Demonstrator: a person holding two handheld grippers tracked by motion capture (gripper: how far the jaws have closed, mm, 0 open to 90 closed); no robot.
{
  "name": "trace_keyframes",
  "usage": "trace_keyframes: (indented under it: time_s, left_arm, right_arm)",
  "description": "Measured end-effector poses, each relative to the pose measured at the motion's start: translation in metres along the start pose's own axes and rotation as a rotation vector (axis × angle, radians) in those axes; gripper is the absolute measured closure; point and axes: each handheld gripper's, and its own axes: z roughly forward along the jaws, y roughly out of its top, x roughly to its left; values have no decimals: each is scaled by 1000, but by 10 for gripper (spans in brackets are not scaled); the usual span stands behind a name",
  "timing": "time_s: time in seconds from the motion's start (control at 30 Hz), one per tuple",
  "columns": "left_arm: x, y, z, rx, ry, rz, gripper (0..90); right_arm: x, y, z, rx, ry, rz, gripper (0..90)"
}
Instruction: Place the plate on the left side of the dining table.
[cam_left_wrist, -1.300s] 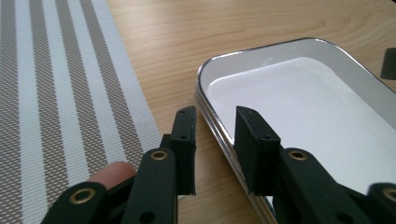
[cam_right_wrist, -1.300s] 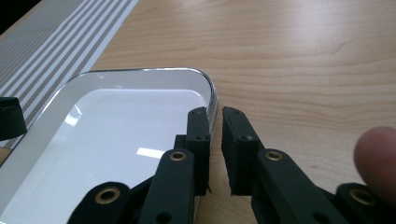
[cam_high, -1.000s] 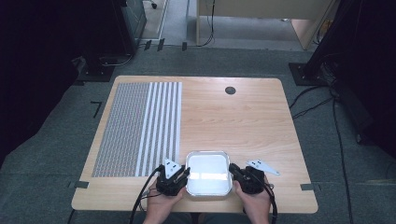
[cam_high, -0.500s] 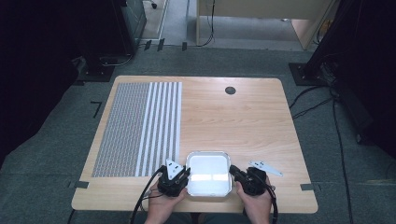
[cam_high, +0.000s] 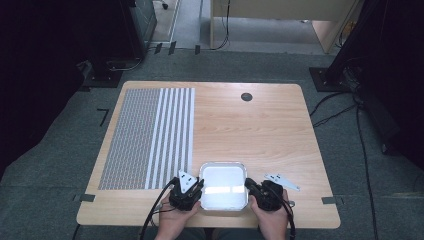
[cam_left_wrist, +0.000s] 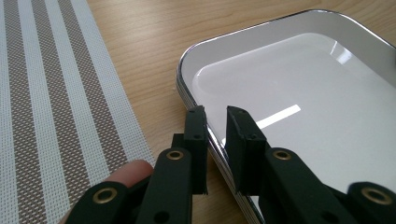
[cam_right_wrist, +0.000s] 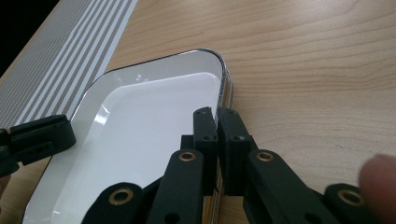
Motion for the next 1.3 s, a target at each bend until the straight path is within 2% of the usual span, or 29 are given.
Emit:
trace_keyframes:
  time_s: [0.17, 0.3, 0.6, 0.73, 0.87, 1.07, 1.2, 1.3]
  left_arm:
    - [-1, 0, -1, -9, 12, 3, 659]
    - [-1, 1, -3, -18, 7, 3, 625]
    - [-2, 4, -8, -42, -7, -2, 606]
    - [-2, 8, -11, -54, -24, -8, 633]
    - [-4, 10, -13, -58, -43, -13, 642]
    - [-13, 13, -9, -45, -71, 2, 657]
    - [-14, 16, -6, -36, -72, -3, 669]
    - [-15, 15, -2, -20, -74, -1, 672]
  right_arm:
    - [-1, 2, -4, -21, 8, 36, 883]
    - [-3, 4, -9, -38, 13, 49, 884]
    - [-14, 7, -20, -71, -21, 58, 889]
    - [-21, 8, -27, -94, -32, 69, 883]
    - [-23, 8, -33, -126, -29, 44, 808]
    - [-15, 7, -32, -117, -44, -39, 780]
    - [-8, 3, -26, -96, -108, -112, 773]
    - [-5, 1, -23, -81, -131, -130, 765]
